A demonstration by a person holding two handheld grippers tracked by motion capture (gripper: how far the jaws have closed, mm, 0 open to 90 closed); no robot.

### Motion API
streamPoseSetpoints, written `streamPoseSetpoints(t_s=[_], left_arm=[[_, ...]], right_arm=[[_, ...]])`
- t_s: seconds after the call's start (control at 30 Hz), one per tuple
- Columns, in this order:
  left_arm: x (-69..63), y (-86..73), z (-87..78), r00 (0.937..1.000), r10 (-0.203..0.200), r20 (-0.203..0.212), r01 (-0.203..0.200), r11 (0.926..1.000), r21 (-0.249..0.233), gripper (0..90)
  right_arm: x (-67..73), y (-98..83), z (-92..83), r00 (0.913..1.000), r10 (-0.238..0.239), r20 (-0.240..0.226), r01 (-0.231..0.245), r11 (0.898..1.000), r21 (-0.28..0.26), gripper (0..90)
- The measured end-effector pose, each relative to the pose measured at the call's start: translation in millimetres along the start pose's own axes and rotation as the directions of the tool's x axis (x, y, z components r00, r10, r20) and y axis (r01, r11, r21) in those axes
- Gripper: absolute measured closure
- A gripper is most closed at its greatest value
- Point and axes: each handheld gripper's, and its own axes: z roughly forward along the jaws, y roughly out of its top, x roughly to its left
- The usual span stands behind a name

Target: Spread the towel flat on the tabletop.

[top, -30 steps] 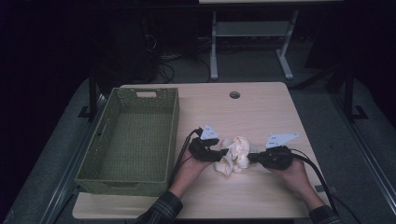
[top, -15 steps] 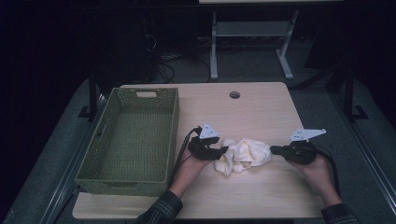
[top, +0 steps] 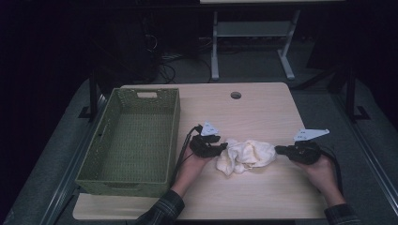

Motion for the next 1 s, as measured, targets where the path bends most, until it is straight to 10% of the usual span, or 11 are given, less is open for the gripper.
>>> streamPoseSetpoints(t_s=[0.63, 0.73, 1.0], left_arm=[[-23.2, -19.5, -0.2, 0.998, 0.059, 0.02, -0.062, 0.9871, 0.148, 62.9], [-19.5, -17.9, -1.3, 0.9992, 0.029, 0.026, -0.032, 0.9893, 0.142, 83.2], [-15.4, -0.6, -20.8, 0.9995, -0.011, 0.029, 0.01, 0.9995, 0.031, 86.7]], right_arm=[[-0.7, -0.7, -0.4, 1.0, -0.001, 0.0, 0.001, 1.0, -0.003, 87.5], [-0.6, -0.7, -1.1, 1.0, -0.001, 0.001, 0.001, 1.0, -0.009, 87.5], [-0.3, 4.1, -6.5, 0.9995, -0.023, 0.023, 0.024, 0.999, -0.032, 87.5]])
